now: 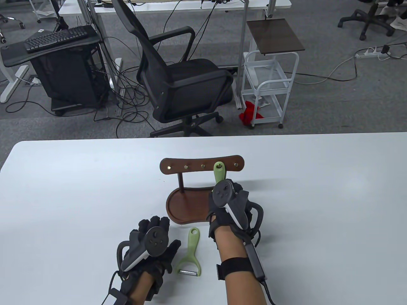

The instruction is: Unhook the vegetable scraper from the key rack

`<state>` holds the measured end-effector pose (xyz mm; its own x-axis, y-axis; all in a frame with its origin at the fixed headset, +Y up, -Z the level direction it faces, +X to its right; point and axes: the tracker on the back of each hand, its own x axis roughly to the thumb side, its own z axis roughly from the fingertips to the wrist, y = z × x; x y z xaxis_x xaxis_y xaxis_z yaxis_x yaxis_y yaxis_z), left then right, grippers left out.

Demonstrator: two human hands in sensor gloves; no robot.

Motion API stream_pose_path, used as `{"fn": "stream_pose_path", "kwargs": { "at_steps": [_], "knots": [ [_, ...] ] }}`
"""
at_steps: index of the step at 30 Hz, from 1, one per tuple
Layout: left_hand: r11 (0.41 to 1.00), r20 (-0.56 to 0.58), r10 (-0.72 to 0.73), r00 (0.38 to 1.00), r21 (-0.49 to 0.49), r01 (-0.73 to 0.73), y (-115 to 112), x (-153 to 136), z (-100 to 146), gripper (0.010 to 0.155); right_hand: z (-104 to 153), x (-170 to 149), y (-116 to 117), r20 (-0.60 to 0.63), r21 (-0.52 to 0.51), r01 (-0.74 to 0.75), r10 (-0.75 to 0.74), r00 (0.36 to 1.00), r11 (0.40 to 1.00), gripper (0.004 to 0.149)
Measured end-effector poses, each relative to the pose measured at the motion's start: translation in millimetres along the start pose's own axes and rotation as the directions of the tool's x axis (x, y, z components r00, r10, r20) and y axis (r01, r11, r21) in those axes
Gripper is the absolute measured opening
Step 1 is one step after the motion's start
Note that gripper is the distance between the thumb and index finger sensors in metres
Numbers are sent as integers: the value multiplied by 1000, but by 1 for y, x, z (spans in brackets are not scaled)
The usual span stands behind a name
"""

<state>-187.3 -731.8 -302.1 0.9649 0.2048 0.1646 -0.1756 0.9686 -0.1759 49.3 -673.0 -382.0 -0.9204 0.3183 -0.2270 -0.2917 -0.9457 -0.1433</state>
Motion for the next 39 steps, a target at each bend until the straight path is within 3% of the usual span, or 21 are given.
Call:
{"fn": "stream_pose_path", "kwargs": {
  "at_steps": [13,21,39],
  "knots": [
    [1000,22,2,1000,-1,-2,-3,10,1,80,-18,0,2,-114,-52,56,-62,992,997,66],
    [1000,18,11,1000,-2,-11,-2,7,0,79,-24,-2,4,-104,-79,115,-123,987,990,54],
    [1000,25,15,1000,7,-16,-1,6,2,79,-18,-1,-10,-58,-100,117,-123,991,988,53]
  ]
}}
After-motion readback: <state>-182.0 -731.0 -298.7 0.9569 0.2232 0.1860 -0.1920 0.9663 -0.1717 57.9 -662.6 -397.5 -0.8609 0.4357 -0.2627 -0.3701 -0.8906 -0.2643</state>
